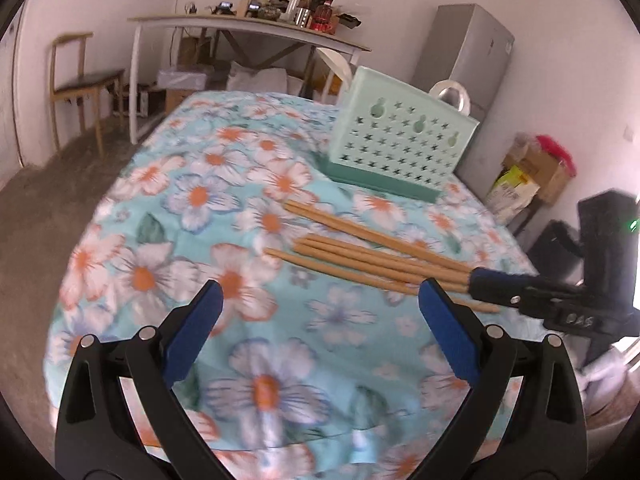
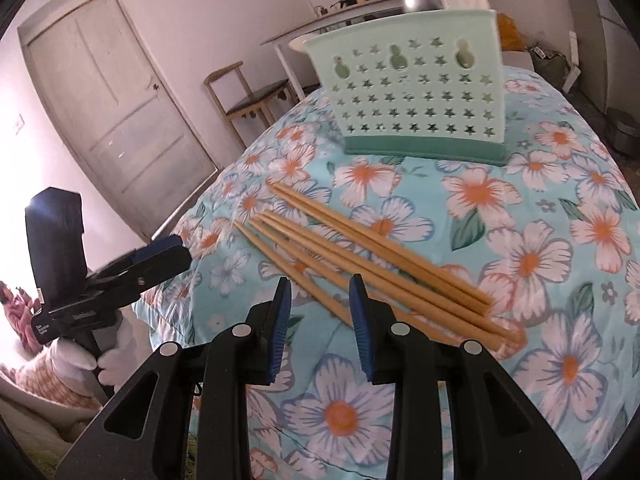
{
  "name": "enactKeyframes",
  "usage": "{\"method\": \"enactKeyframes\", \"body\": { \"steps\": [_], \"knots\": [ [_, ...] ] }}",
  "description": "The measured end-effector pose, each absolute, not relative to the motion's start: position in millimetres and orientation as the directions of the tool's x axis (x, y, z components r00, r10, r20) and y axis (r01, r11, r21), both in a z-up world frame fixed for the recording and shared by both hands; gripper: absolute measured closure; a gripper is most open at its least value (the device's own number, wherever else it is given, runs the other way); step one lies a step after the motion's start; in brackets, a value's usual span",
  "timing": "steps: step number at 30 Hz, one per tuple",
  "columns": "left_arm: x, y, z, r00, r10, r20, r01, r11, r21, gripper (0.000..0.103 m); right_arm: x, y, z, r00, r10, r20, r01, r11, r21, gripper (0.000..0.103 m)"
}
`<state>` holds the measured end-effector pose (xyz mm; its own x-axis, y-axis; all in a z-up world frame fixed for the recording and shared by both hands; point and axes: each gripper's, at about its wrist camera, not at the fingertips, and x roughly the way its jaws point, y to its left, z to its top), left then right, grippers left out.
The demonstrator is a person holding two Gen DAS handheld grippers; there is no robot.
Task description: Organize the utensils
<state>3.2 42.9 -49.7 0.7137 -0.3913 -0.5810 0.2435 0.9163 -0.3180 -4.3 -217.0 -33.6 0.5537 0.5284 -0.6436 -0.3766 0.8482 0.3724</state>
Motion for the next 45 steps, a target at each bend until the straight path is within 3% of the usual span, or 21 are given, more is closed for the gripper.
{"method": "enactKeyframes", "body": {
  "steps": [1,3,6,10,19,23,37,45],
  "knots": [
    [4.9,43.8,-48.3,0.707,-0.418,-0.570,0.247,0.902,-0.355,0.010,-3.9,-219.4,-33.8,0.555,0.530,-0.641,-0.372,0.847,0.379,0.072],
    [10.1,44.8,-46.4,0.688,-0.466,-0.557,0.248,0.872,-0.423,0.024,-3.9,-225.1,-35.3,0.557,0.537,-0.633,-0.361,0.843,0.398,0.072],
    [24.4,45.1,-53.7,0.632,-0.550,-0.546,0.218,0.802,-0.556,0.038,-3.4,-230.3,-38.2,0.560,0.539,-0.629,-0.349,0.842,0.410,0.072],
    [38.7,42.4,-76.9,0.531,-0.646,-0.549,0.157,0.712,-0.685,0.048,-3.8,-232.7,-40.4,0.567,0.536,-0.626,-0.345,0.844,0.410,0.072],
    [60.6,45.5,-101.0,0.535,-0.669,-0.516,0.029,0.625,-0.780,0.065,0.6,-234.0,-47.0,0.564,0.539,-0.626,-0.345,0.842,0.415,0.072],
    [66.2,50.9,-107.4,0.543,-0.643,-0.540,-0.033,0.626,-0.779,0.088,2.2,-234.5,-48.5,0.562,0.538,-0.628,-0.339,0.842,0.419,0.072],
    [28.5,64.6,-100.5,0.553,-0.624,-0.552,-0.034,0.645,-0.763,0.089,-1.0,-234.9,-38.9,0.581,0.532,-0.616,-0.353,0.847,0.397,0.072],
    [39.2,78.6,-114.2,0.540,-0.692,-0.479,-0.102,0.511,-0.853,0.078,-12.3,-226.9,-31.5,0.598,0.520,-0.610,-0.362,0.854,0.373,0.072]
  ]
}}
